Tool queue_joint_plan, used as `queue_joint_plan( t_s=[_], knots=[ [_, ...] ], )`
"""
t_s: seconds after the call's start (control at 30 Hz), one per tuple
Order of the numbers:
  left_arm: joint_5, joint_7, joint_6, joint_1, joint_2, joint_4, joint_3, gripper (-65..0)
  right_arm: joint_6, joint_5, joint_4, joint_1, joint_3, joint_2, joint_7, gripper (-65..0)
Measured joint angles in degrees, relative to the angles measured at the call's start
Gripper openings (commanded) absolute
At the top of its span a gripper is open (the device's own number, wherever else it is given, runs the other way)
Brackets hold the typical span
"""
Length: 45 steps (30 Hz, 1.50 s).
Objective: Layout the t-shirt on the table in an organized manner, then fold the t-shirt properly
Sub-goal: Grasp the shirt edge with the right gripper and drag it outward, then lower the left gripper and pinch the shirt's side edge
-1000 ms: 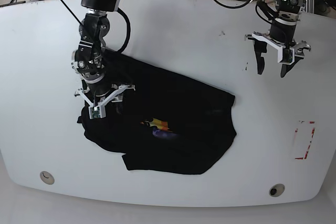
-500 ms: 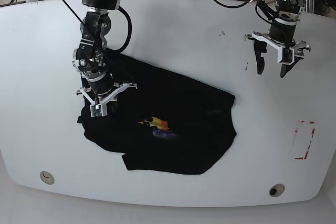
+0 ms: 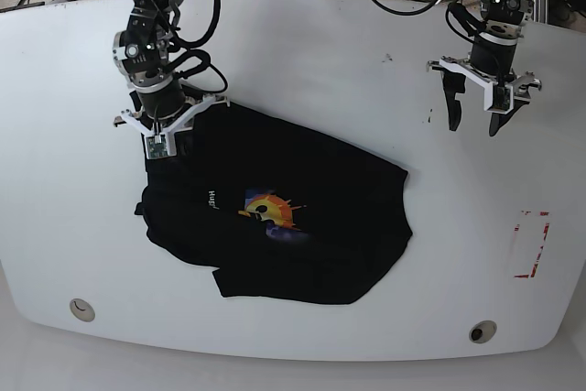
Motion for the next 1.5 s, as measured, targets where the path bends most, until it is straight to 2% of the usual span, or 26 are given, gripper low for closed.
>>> queue_joint_plan(
  t_s=[0.17,0.33,0.43,0.47,0.77,0.93,1.13,1.27,1.43,1.5],
  knots=[
    [0.2,0.5,0.1,-1.0,0.0,-1.0,2.5,-27.1,0.5,0.1,4.0,-5.1,0.6,-0.1,0.1,-65.0],
    [0.2,0.1,-0.4,-1.7,0.0,-1.4,3.8,-27.1,1.4,0.3,4.6,-9.3,4.9,-0.3,0.4,-65.0],
    [0.2,0.1,0.0,-1.6,0.0,-1.6,3.8,-27.1,5.0,-0.2,4.5,-11.0,9.2,-0.2,0.0,-65.0],
    [0.2,0.1,0.0,-1.5,0.0,-1.6,3.9,-27.1,7.3,-0.1,4.5,-11.3,11.2,-0.4,0.0,-65.0],
    [0.2,0.1,-0.3,-1.7,0.0,-1.6,6.4,-27.1,14.4,0.0,4.5,-11.4,22.4,-0.3,0.0,-65.0],
    [0.2,0.1,0.2,-1.9,-0.1,-1.6,6.8,-27.1,15.3,-0.4,3.6,-10.2,26.0,0.9,0.0,-65.0],
    [0.2,0.1,0.1,-3.0,-0.1,-1.7,8.0,-27.1,15.5,0.0,-0.4,-8.6,26.6,6.8,0.2,-65.0],
    [0.2,0.2,0.1,-3.7,0.0,-1.9,9.1,-26.9,15.3,0.0,-3.7,-6.7,28.0,9.2,0.0,-65.0],
    [0.1,2.8,0.0,-5.0,0.0,-3.1,9.5,-26.8,15.4,-0.1,-7.0,-4.3,29.8,10.6,0.0,-65.0],
    [0.0,6.3,0.1,-6.7,0.1,-4.8,9.4,-26.8,15.4,0.0,-7.5,-4.0,29.7,10.8,0.0,-65.0]
  ],
)
